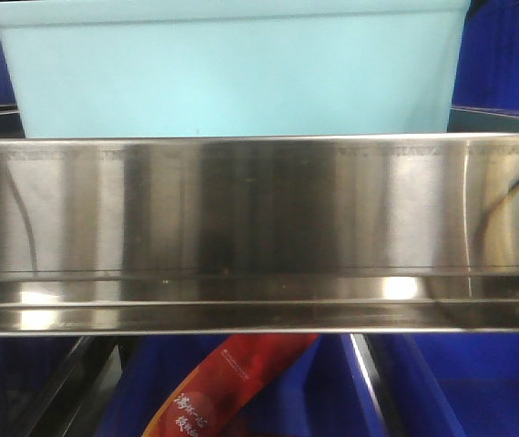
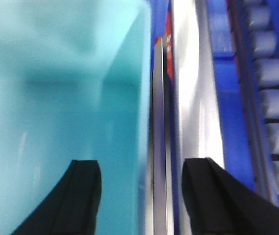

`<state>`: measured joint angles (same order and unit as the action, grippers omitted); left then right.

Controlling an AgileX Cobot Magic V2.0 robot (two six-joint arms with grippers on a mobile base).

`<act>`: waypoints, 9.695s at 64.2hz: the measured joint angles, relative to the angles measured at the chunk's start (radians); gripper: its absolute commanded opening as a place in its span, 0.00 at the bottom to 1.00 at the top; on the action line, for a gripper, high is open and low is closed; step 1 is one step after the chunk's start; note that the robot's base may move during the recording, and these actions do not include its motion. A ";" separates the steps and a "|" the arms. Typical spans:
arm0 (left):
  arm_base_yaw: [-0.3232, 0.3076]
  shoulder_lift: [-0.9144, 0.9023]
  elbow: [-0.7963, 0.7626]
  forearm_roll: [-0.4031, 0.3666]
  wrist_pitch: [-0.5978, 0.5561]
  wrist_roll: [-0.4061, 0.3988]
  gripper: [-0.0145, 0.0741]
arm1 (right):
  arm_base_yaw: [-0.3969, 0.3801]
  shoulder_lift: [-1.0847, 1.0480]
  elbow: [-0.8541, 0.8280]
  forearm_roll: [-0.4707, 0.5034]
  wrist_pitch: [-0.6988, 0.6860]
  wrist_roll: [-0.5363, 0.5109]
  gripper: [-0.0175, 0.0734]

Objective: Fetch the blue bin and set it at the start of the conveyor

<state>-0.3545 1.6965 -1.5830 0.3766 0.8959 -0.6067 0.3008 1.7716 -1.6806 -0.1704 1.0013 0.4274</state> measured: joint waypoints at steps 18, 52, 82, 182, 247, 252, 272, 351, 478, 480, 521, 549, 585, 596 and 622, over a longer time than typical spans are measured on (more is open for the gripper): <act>0.000 0.028 0.000 -0.011 -0.004 0.020 0.42 | 0.000 0.030 0.000 0.004 0.004 0.000 0.49; 0.018 0.043 0.000 -0.028 0.010 0.031 0.42 | 0.000 0.036 0.000 0.008 0.006 0.000 0.49; 0.018 0.043 0.000 -0.031 0.010 0.031 0.42 | 0.000 0.036 0.000 0.008 0.012 0.000 0.49; -0.003 0.043 -0.019 -0.097 0.047 0.034 0.04 | 0.003 0.016 0.000 0.027 0.035 0.003 0.02; -0.171 -0.119 -0.304 0.072 0.188 -0.043 0.04 | 0.041 -0.309 -0.065 -0.121 0.060 0.055 0.02; -0.171 -0.121 -0.304 0.072 0.191 -0.043 0.04 | 0.042 -0.309 -0.087 -0.125 0.062 0.055 0.02; -0.173 -0.136 -0.304 0.068 0.165 -0.030 0.04 | 0.042 -0.309 -0.102 -0.148 0.060 0.055 0.02; -0.175 -0.175 -0.305 0.115 0.160 0.005 0.04 | 0.050 -0.293 -0.155 -0.145 0.045 0.055 0.02; -0.175 -0.175 -0.305 0.123 0.160 0.005 0.04 | 0.050 -0.291 -0.158 -0.134 0.035 0.057 0.02; -0.175 -0.175 -0.305 0.123 0.160 0.005 0.04 | 0.050 -0.291 -0.158 -0.134 0.032 0.057 0.02; -0.175 -0.175 -0.305 0.129 0.153 0.005 0.04 | 0.050 -0.291 -0.158 -0.134 0.025 0.057 0.02; -0.175 -0.175 -0.305 0.129 0.153 0.005 0.04 | 0.050 -0.291 -0.158 -0.134 0.025 0.057 0.02; -0.175 -0.175 -0.305 0.129 0.151 0.005 0.04 | 0.050 -0.291 -0.158 -0.134 0.025 0.057 0.02; -0.175 -0.175 -0.305 0.129 0.151 0.005 0.04 | 0.050 -0.291 -0.158 -0.134 0.025 0.057 0.02; -0.175 -0.175 -0.305 0.129 0.151 0.005 0.04 | 0.050 -0.291 -0.158 -0.136 0.025 0.057 0.02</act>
<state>-0.5298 1.5216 -1.8880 0.5054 1.0473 -0.6017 0.3510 1.4803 -1.8390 -0.3065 1.0259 0.4844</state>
